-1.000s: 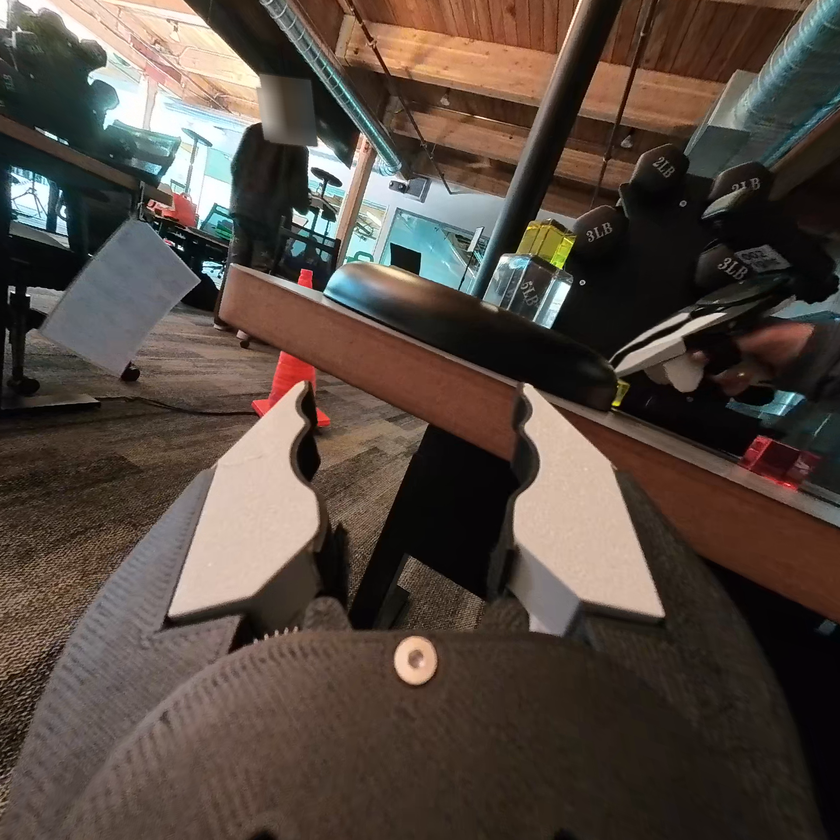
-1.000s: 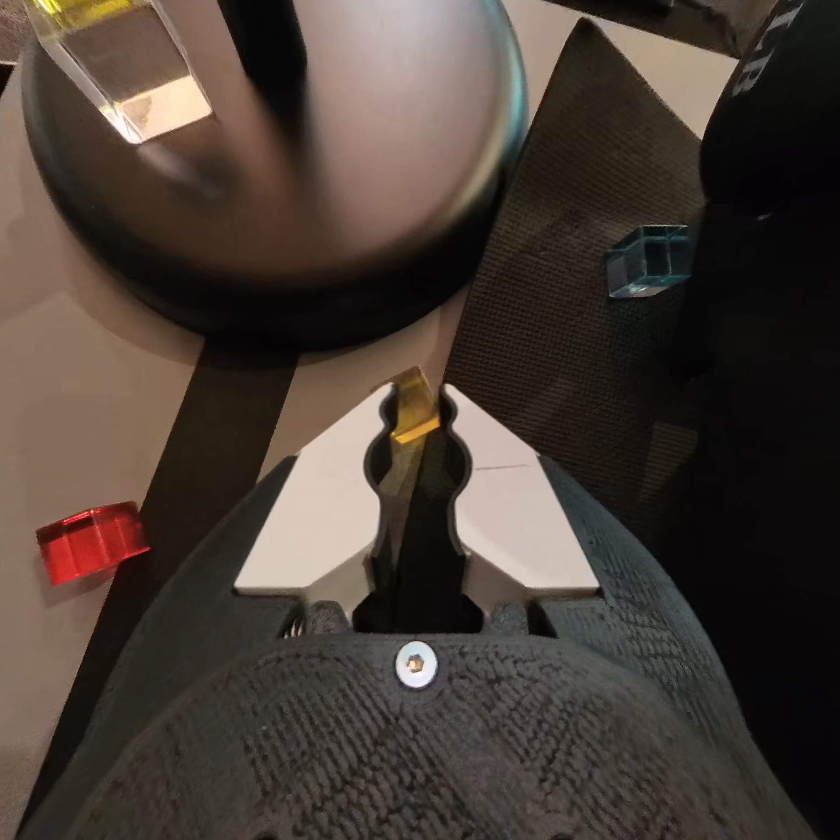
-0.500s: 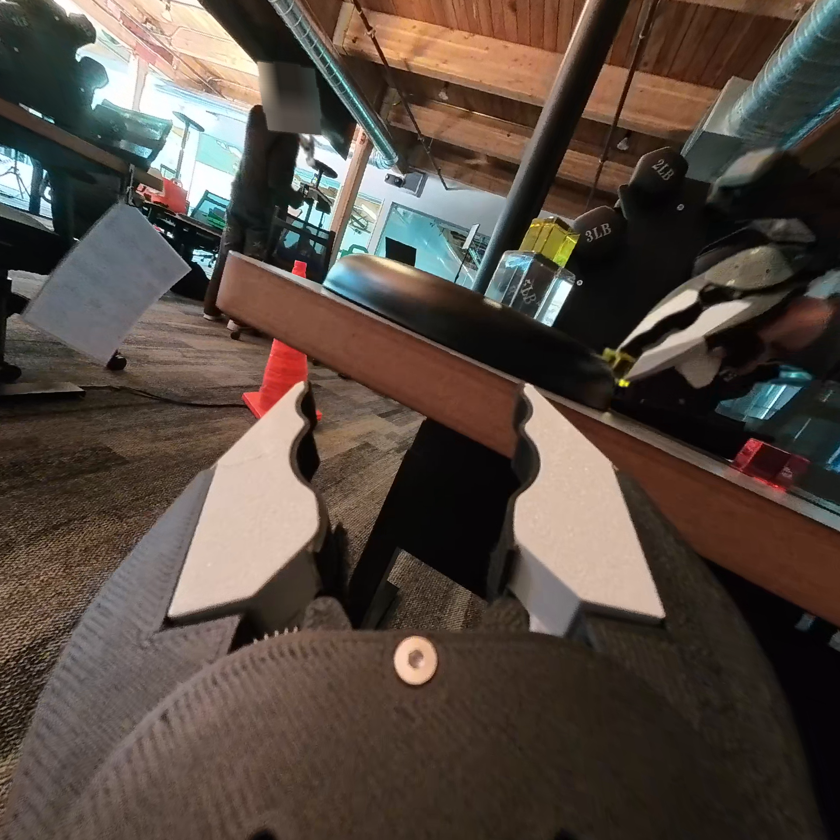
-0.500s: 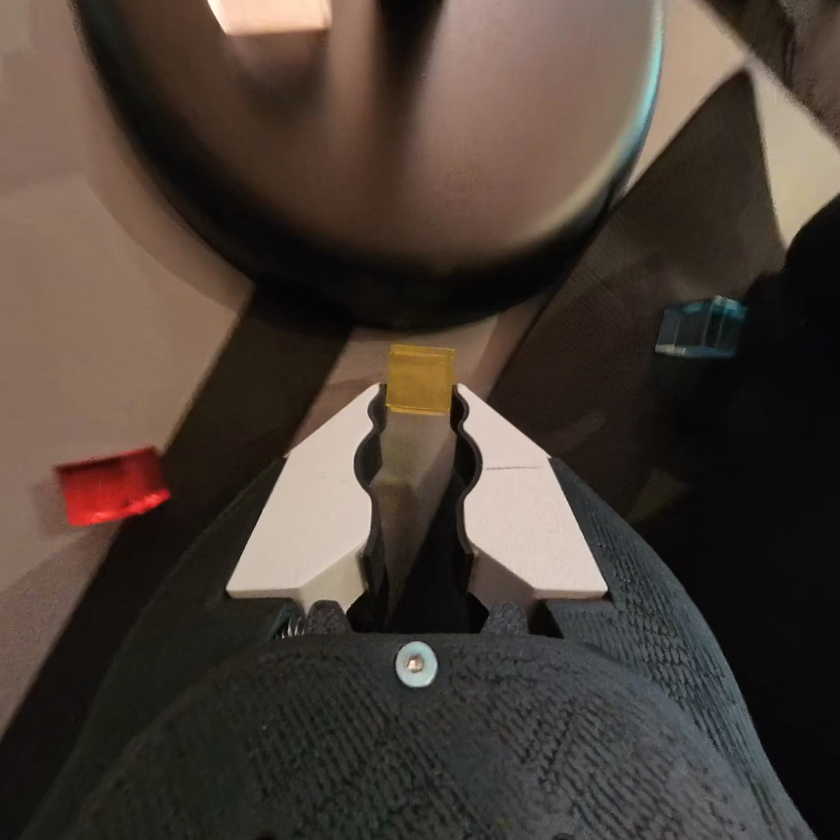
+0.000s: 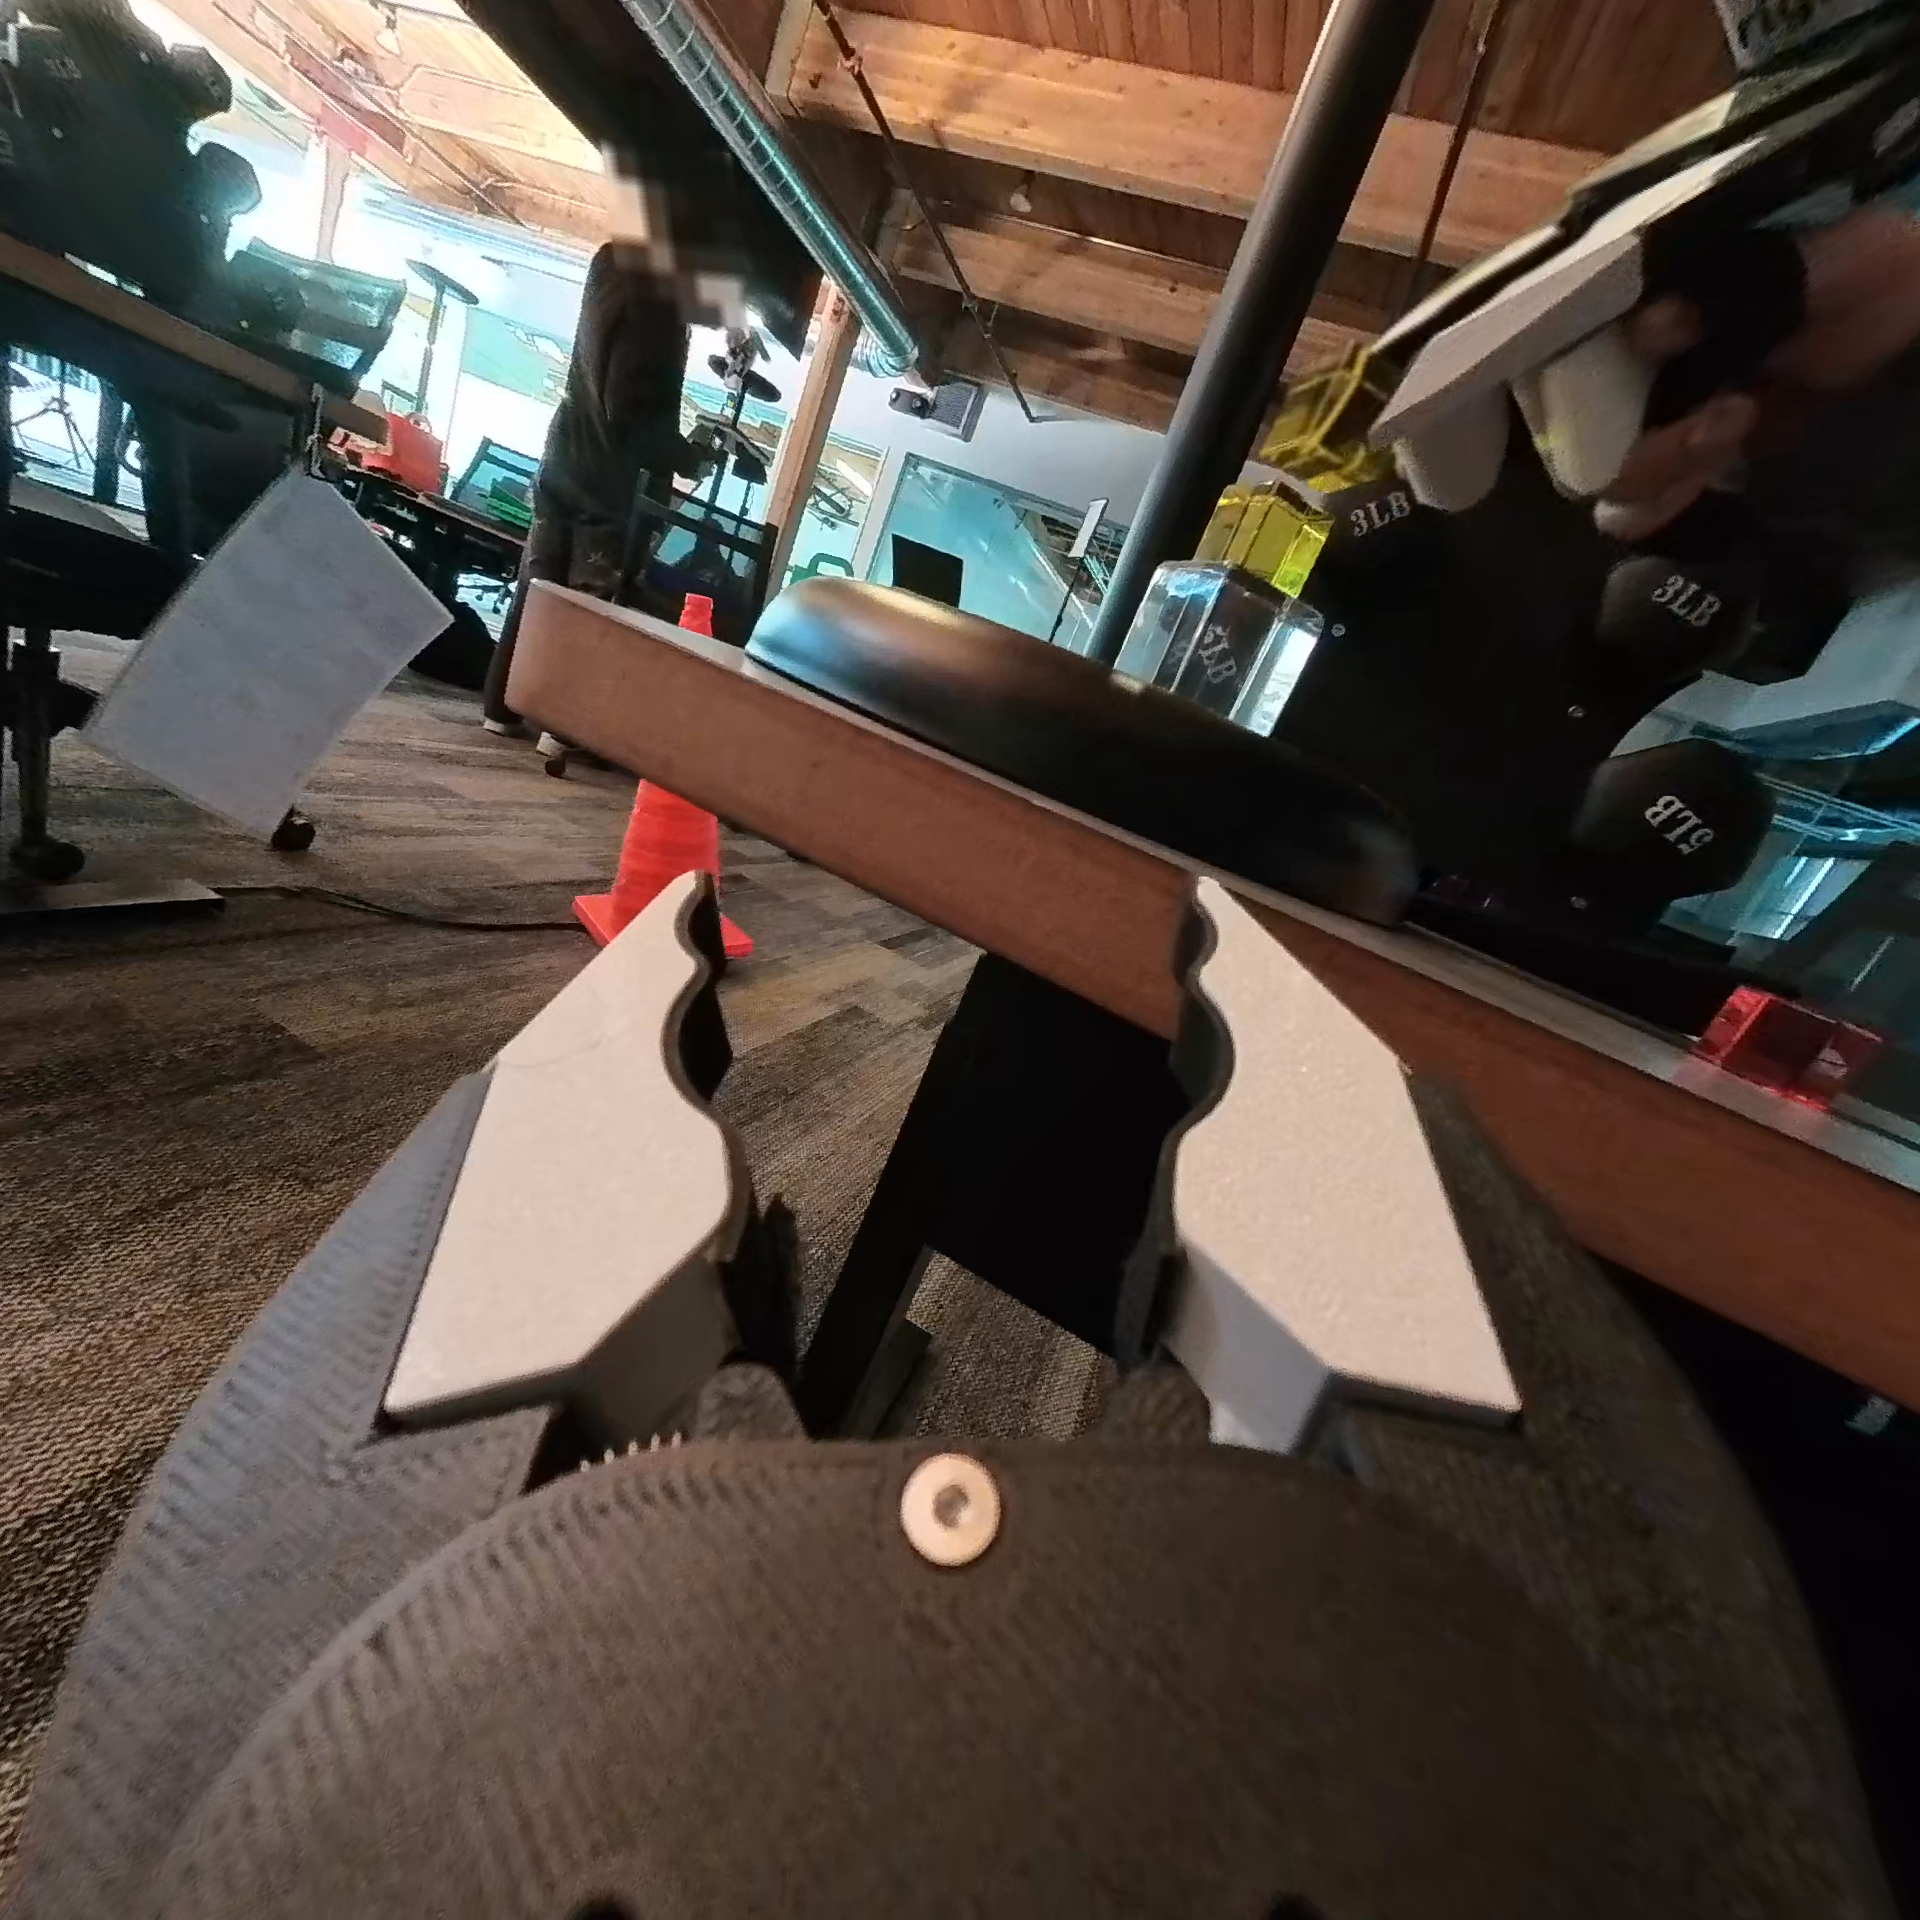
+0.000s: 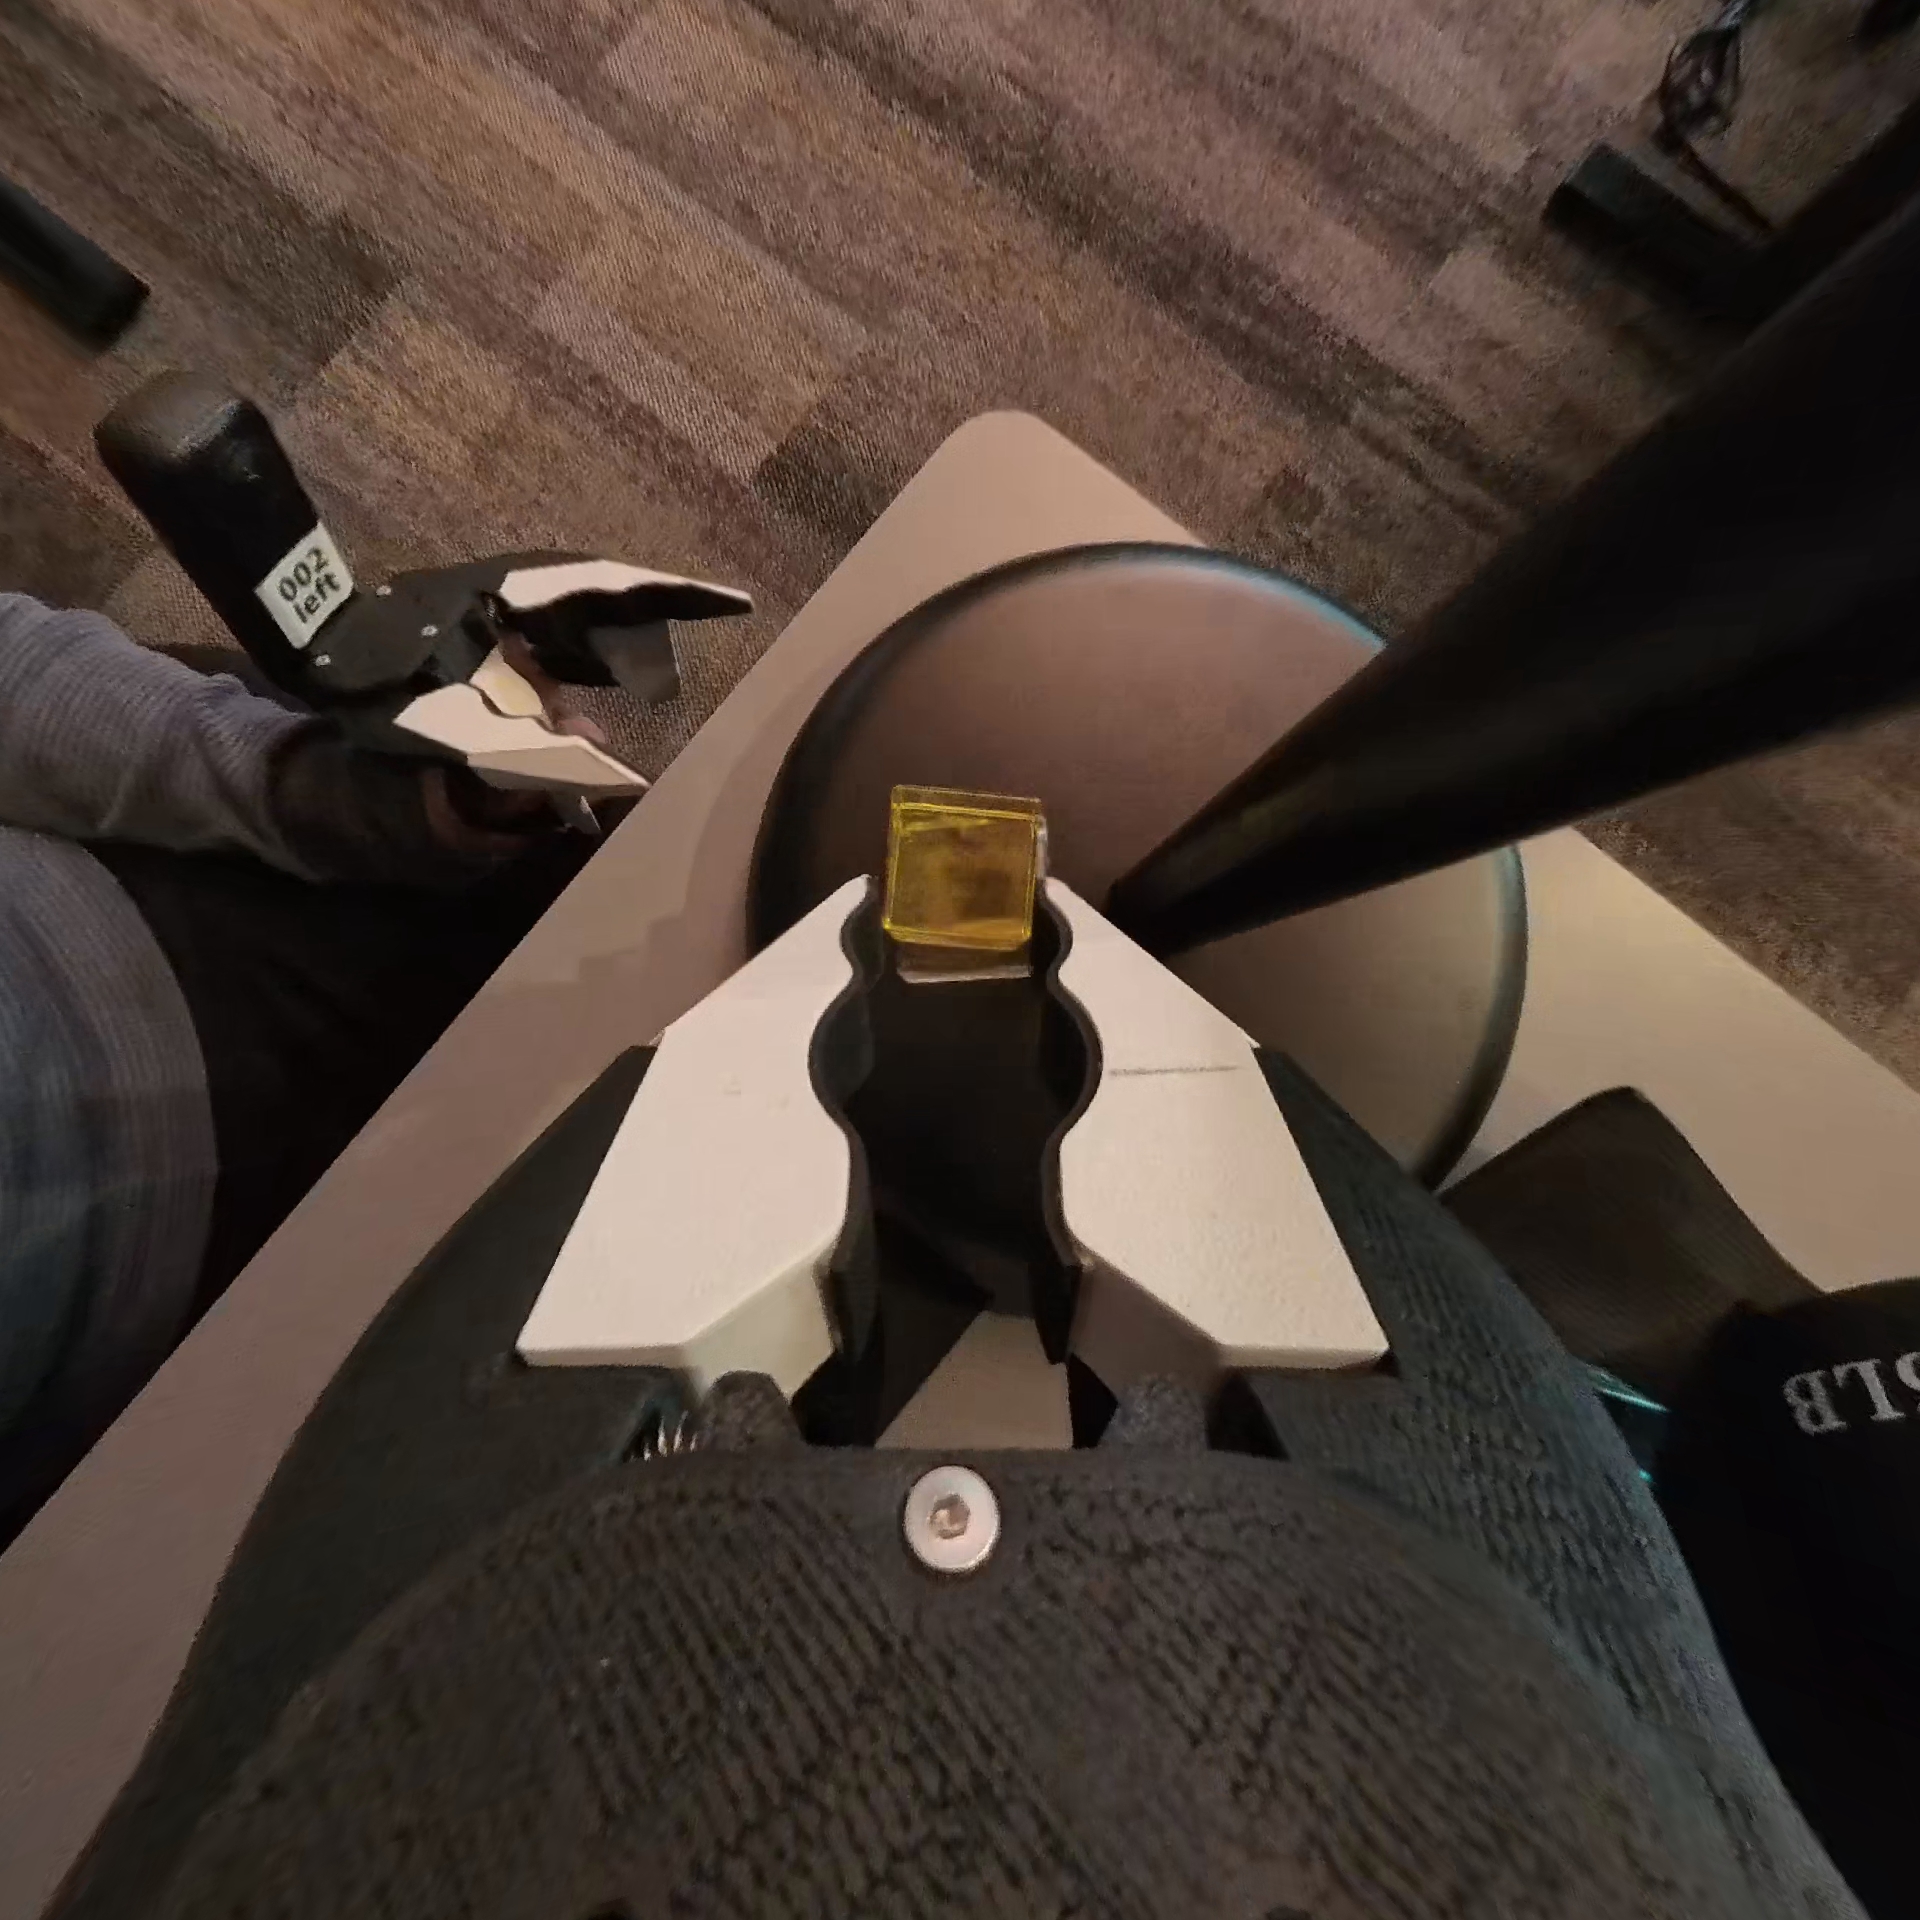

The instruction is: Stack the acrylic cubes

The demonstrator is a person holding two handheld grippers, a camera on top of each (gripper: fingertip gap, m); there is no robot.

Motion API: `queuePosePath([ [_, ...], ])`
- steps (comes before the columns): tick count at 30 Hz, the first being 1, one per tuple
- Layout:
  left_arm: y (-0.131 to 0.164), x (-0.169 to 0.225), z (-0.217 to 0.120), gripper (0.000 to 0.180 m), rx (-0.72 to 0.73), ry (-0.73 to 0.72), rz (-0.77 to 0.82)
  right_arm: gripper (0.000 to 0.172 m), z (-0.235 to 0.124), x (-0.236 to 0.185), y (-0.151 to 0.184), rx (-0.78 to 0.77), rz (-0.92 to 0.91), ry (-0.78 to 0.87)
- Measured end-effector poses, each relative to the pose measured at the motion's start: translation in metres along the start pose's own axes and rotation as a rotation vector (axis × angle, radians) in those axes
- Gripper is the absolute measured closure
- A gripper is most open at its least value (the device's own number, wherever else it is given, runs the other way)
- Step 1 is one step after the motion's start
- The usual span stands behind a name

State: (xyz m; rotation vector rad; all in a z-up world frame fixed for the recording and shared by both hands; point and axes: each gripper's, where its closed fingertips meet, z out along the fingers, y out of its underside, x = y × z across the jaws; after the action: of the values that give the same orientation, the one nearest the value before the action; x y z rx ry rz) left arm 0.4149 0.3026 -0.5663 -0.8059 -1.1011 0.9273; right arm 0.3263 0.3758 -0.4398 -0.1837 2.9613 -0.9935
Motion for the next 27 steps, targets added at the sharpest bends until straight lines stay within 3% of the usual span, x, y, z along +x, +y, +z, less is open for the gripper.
queuePosePath([
  [10,0.001,0.0,0.0,0.094,0.004,0.006,-0.013,0.146,0.009,0.003,0.003,-0.081,-0.033,-0.025],
  [20,0.002,-0.001,0.001,0.093,-0.001,0.012,-0.027,0.138,0.012,0.004,0.002,-0.042,-0.029,-0.032],
  [27,0.002,0.0,0.001,0.094,-0.002,0.014,-0.033,0.146,0.01,0.006,0.002,-0.049,-0.091,-0.024],
])
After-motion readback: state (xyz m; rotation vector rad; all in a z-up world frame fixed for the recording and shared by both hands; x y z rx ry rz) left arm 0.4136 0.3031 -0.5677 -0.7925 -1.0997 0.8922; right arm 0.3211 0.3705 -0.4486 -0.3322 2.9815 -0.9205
